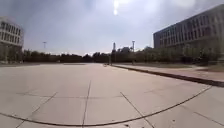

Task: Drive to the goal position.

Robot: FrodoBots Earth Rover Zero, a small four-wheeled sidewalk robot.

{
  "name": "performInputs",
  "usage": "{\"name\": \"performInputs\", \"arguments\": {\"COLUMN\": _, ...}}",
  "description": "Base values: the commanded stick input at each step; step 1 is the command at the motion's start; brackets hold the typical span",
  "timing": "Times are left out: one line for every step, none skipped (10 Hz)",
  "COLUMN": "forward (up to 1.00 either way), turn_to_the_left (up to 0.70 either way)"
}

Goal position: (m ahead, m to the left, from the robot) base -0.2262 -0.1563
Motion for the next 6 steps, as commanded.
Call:
{"name": "performInputs", "arguments": {"forward": -0.15, "turn_to_the_left": 0.00}}
{"name": "performInputs", "arguments": {"forward": 0.00, "turn_to_the_left": 0.00}}
{"name": "performInputs", "arguments": {"forward": 0.00, "turn_to_the_left": 0.00}}
{"name": "performInputs", "arguments": {"forward": 0.00, "turn_to_the_left": 0.00}}
{"name": "performInputs", "arguments": {"forward": 0.00, "turn_to_the_left": 0.00}}
{"name": "performInputs", "arguments": {"forward": 0.00, "turn_to_the_left": 0.00}}
